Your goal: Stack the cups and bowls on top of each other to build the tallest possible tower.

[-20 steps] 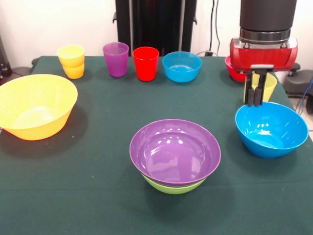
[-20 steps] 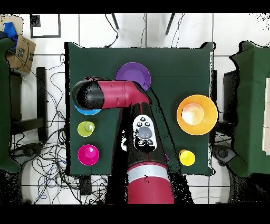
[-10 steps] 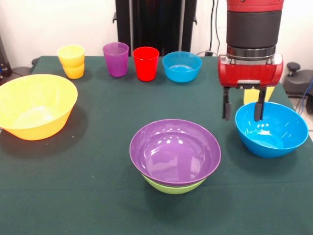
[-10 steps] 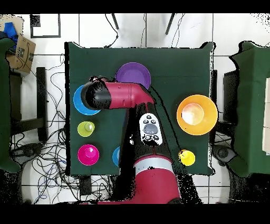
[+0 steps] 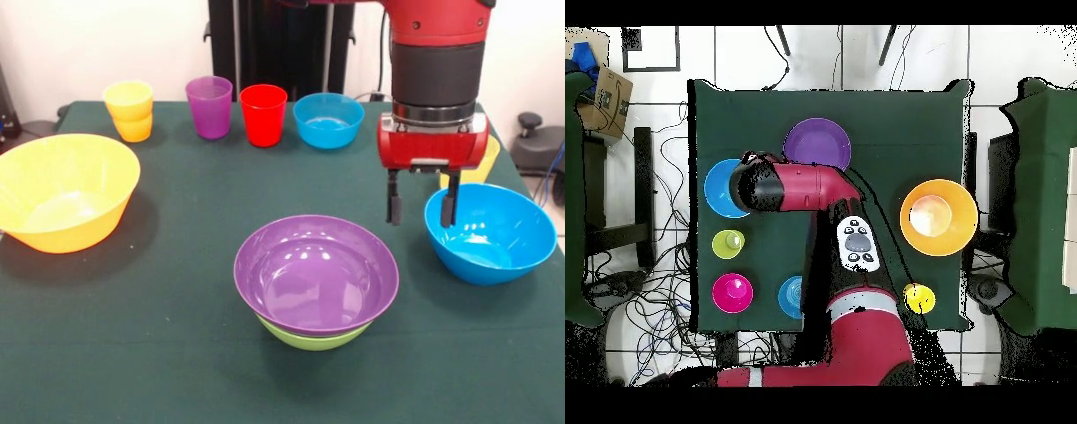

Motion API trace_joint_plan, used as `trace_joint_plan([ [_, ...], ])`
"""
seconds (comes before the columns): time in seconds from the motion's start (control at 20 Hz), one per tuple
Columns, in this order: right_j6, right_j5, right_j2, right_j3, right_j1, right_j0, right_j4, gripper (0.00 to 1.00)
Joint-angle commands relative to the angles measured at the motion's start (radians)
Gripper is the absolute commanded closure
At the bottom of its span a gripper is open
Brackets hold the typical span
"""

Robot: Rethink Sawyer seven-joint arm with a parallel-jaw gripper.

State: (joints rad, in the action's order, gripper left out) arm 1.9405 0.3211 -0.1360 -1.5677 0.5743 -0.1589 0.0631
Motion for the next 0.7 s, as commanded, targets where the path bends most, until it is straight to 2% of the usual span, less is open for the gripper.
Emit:
trace_joint_plan([
  [0.05,0.037,-0.124,-0.127,-0.117,-0.105,-0.029,0.079,0.0],
  [0.25,0.044,-0.151,-0.113,-0.148,-0.108,-0.013,0.091,0.0],
  [0.45,-0.009,-0.102,-0.16,-0.204,-0.079,-0.054,0.105,0.0],
  [0.6,-0.033,-0.094,-0.179,-0.206,-0.096,-0.075,0.128,0.0],
  [0.7,-0.028,-0.102,-0.166,-0.194,-0.109,-0.064,0.142,0.0],
])
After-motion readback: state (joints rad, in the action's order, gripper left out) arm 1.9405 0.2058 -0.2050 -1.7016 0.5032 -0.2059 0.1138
